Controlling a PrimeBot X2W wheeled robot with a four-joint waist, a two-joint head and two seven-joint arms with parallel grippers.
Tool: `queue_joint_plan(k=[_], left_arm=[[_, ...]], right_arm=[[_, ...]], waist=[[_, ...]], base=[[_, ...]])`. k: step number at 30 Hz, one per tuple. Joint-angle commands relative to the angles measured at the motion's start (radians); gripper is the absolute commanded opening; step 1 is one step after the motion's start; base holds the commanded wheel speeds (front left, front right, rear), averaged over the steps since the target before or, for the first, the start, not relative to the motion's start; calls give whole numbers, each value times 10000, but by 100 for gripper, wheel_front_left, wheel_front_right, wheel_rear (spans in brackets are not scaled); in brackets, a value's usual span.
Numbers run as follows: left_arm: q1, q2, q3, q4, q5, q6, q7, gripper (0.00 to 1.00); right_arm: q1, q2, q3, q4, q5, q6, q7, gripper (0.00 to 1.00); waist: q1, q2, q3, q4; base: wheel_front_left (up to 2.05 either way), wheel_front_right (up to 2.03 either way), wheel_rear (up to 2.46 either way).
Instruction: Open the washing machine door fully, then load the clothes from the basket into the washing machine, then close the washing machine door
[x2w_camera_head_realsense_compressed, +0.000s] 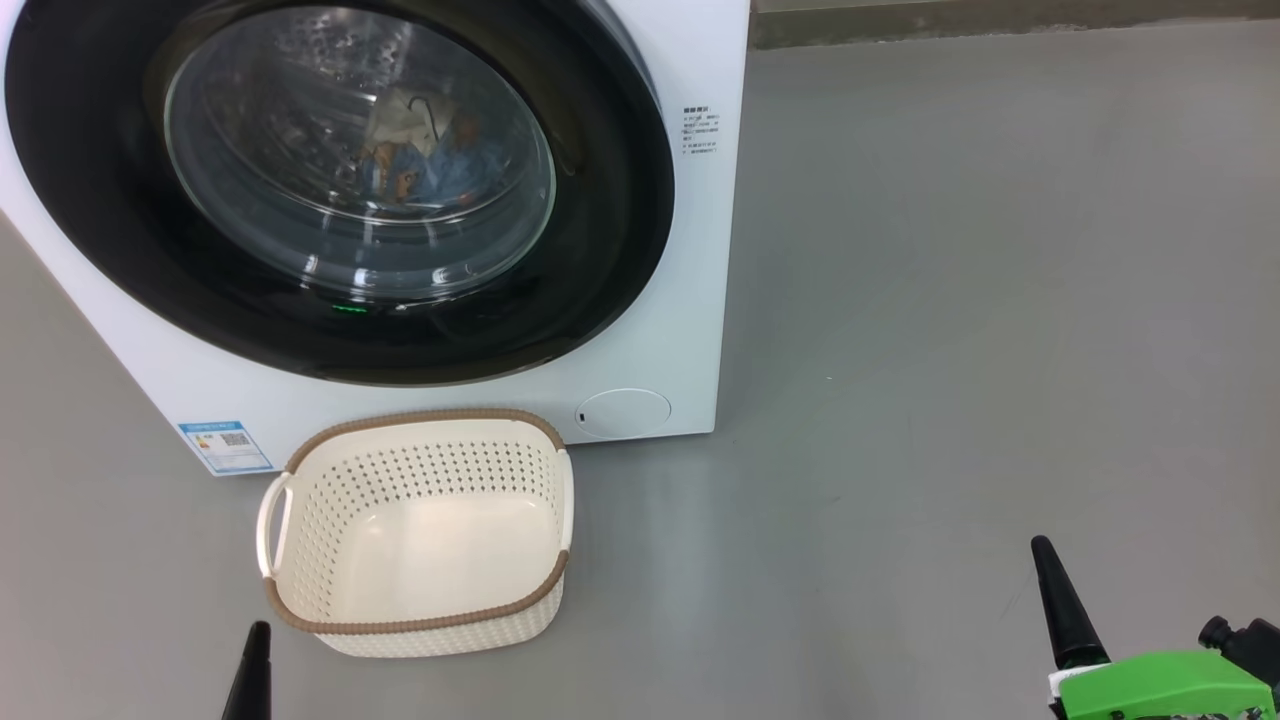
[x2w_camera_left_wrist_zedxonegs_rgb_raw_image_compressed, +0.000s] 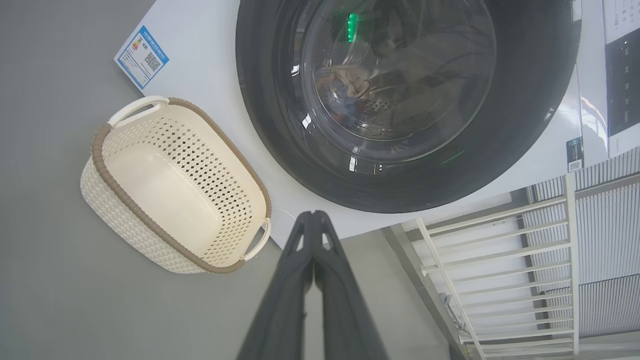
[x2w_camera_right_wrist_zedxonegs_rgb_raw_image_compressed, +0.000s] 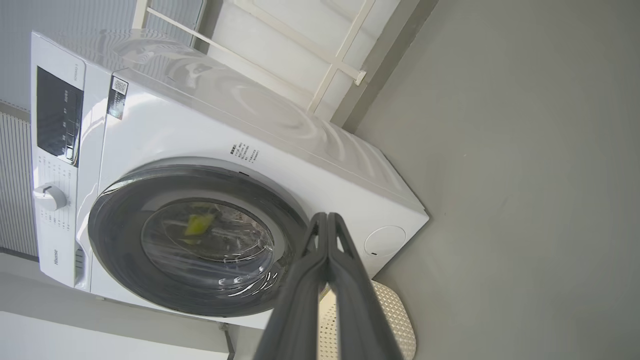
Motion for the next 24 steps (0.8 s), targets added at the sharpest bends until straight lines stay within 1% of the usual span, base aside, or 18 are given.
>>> queue_joint_plan(k=[1, 24], left_arm=[[-560, 180, 192, -139, -386, -20, 96, 0], [-1113, 209, 175, 198, -2775, -25, 749, 0]], right_arm=[[-425, -122, 98, -219, 451, -39, 91, 0], [-661, -131, -6, -134, 2975, -50, 750, 0]], waist=[[-1, -1, -3, -3], [-1, -1, -39, -40]], base=[[0, 0, 0], [0, 0, 0]])
